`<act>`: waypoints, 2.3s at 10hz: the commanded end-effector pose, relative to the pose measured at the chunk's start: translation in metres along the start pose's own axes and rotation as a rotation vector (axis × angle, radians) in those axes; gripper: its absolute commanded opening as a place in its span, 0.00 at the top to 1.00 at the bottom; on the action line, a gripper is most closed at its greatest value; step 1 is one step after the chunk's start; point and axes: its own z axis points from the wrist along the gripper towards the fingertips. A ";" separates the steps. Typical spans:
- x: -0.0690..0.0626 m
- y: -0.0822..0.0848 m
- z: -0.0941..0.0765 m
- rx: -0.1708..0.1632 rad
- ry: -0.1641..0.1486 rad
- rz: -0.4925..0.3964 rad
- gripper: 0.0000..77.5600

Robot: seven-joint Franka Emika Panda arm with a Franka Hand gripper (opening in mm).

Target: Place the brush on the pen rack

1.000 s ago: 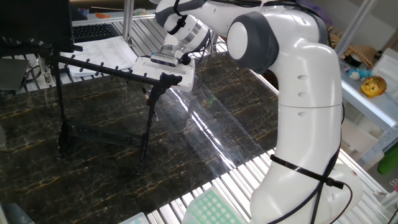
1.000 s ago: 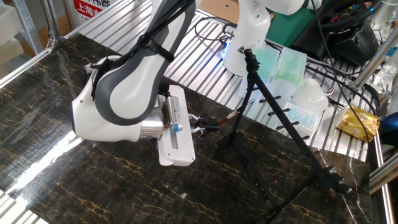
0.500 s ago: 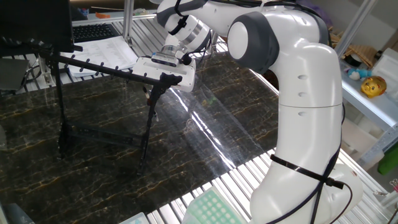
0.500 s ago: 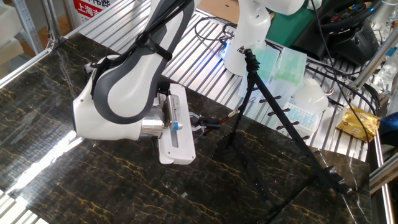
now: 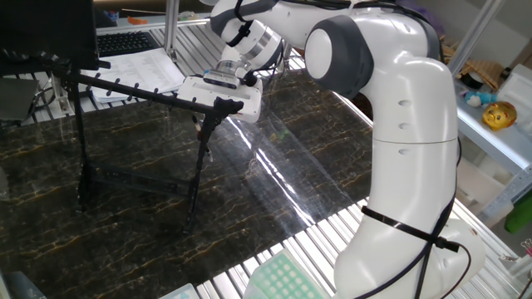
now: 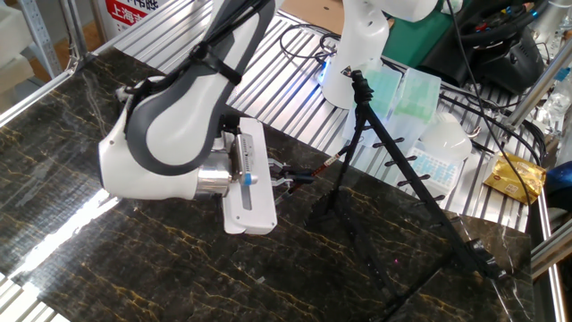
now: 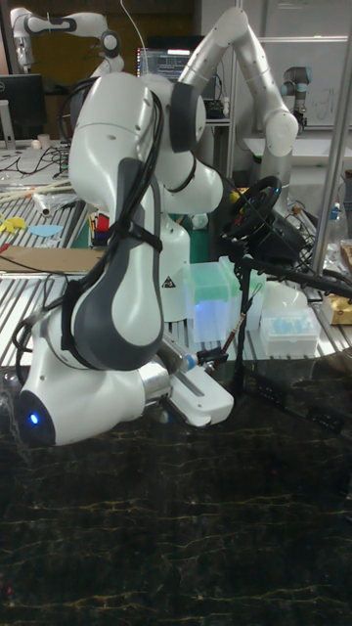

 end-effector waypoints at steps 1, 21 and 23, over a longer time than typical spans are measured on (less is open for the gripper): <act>0.003 -0.001 -0.010 -0.005 0.065 0.019 0.97; 0.010 -0.010 0.004 -0.024 0.104 0.029 0.97; 0.009 -0.007 0.001 -0.046 0.118 0.032 0.97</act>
